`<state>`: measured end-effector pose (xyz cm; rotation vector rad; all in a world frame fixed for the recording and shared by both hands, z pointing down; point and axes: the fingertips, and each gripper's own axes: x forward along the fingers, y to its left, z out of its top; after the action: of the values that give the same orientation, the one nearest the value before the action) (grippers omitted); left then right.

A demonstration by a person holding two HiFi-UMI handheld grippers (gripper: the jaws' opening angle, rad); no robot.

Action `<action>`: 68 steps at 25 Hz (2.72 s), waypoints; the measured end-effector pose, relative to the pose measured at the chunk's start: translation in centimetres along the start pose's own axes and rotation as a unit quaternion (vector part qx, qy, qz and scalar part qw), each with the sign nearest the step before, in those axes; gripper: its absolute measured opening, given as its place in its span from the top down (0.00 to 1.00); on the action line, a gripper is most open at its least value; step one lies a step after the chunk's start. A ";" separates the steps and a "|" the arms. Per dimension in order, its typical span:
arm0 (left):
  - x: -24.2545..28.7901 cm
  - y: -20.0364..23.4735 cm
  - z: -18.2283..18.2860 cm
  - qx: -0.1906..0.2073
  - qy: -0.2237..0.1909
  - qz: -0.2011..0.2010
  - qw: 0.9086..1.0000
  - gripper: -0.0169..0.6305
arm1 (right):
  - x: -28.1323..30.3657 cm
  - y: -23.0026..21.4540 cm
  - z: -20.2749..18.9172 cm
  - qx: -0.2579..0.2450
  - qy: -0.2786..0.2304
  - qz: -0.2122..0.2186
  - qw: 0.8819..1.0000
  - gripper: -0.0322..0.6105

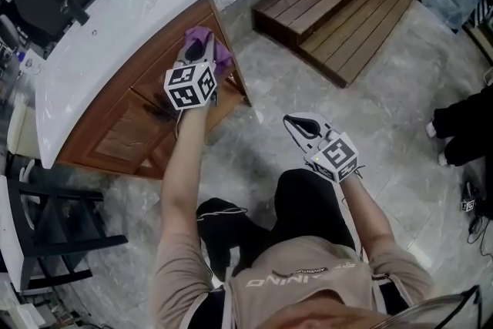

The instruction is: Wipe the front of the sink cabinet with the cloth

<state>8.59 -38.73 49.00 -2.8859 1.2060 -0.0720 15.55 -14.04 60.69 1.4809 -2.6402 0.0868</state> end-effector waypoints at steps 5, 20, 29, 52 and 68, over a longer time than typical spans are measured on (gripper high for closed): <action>2.6 -1.4 -0.3 -0.009 0.004 -0.020 1.000 0.92 | -2.0 -0.9 -1.1 0.001 0.012 -0.022 1.000 0.93; 3.2 -4.8 0.0 -0.033 0.017 -0.086 0.996 0.92 | -3.5 -0.9 -1.9 0.013 0.018 -0.032 0.999 0.93; -7.4 0.0 -0.1 -0.008 0.003 -0.034 0.999 0.92 | 2.1 3.1 -3.1 0.018 0.030 0.054 0.998 0.93; -41.0 18.9 -8.0 0.014 0.022 0.338 0.941 0.92 | 13.5 18.3 -4.1 -0.001 0.026 0.268 0.963 0.93; -44.6 23.3 -9.9 0.047 0.046 0.397 0.916 0.92 | 14.0 19.3 -5.0 0.002 0.036 0.264 0.964 0.93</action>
<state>-39.76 -23.33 56.49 -2.1141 2.2003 -0.2418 -7.78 -15.36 67.55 0.7181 -2.8933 0.1860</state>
